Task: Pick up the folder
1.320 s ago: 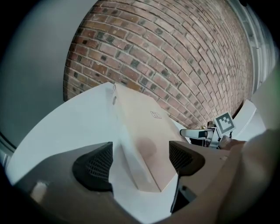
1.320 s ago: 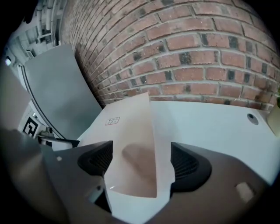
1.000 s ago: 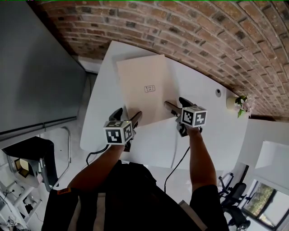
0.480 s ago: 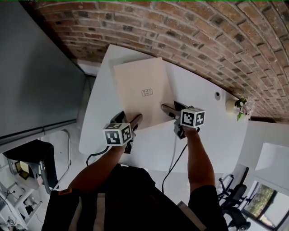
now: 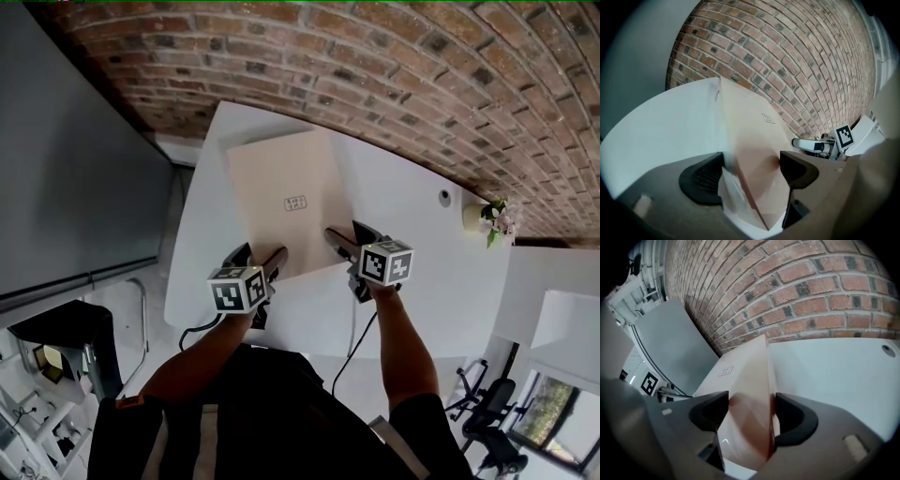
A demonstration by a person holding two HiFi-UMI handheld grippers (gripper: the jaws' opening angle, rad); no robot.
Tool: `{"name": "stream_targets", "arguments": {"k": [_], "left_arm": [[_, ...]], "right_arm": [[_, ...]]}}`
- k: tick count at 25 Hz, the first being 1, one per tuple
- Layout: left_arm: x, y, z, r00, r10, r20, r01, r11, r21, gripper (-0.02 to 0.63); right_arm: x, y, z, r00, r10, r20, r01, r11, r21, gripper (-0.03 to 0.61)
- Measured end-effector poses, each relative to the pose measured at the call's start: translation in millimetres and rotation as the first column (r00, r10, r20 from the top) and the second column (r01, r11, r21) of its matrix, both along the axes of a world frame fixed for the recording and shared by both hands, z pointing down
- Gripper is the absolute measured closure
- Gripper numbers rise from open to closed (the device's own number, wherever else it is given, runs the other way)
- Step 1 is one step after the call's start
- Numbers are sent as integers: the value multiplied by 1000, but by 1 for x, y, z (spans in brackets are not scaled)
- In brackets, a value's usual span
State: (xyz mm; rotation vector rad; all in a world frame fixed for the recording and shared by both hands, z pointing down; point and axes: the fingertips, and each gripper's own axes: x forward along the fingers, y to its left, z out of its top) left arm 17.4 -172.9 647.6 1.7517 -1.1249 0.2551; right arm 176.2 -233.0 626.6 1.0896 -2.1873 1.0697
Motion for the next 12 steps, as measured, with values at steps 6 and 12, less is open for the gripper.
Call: {"name": "stream_targets", "arguments": {"k": [6, 12], "left_arm": [[-17, 15, -18, 999, 42, 1, -42, 998, 37, 225], [-34, 22, -49, 987, 160, 6, -160, 980, 122, 222]], "right_arm": [[-14, 25, -26, 999, 51, -18, -49, 995, 83, 273], [-30, 54, -63, 989, 145, -7, -142, 976, 165, 273]]}}
